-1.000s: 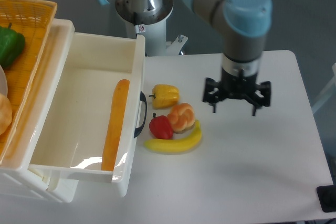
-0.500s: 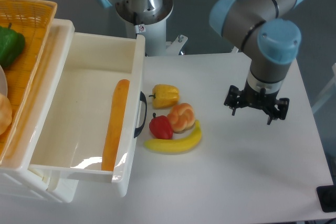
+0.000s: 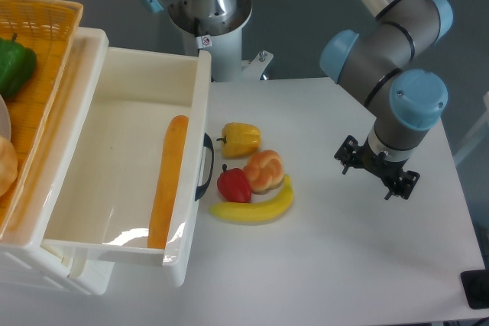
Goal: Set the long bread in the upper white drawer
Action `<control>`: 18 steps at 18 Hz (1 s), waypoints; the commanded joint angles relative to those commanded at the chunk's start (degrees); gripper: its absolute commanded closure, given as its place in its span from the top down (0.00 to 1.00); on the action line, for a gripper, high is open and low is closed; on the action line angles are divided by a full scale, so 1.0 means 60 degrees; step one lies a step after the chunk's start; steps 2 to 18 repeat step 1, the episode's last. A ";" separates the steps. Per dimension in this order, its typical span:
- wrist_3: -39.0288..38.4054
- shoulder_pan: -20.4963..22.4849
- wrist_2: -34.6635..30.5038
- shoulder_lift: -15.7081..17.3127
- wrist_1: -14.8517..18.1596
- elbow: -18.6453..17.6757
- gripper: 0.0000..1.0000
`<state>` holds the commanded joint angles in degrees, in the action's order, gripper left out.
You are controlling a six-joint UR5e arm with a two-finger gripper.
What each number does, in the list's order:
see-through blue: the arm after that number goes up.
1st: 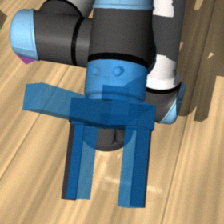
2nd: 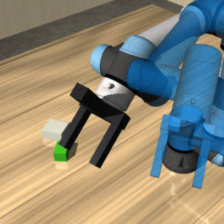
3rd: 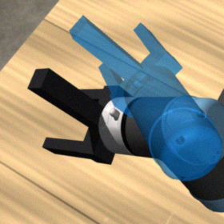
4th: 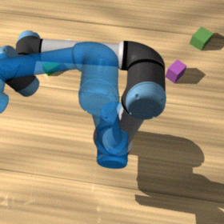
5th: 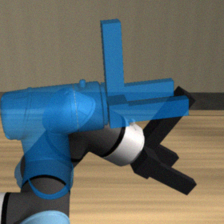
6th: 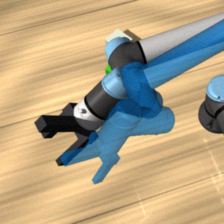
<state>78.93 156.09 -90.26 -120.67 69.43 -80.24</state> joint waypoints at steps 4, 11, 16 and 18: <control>0.0000 0.0000 -0.0030 0.0000 0.0000 0.0000 1.00; 0.0000 0.0000 -0.0030 0.0000 0.0000 0.0000 1.00; 0.0000 0.0000 -0.0030 0.0000 0.0000 0.0000 1.00; 0.0000 0.0000 -0.0030 0.0000 0.0000 0.0000 1.00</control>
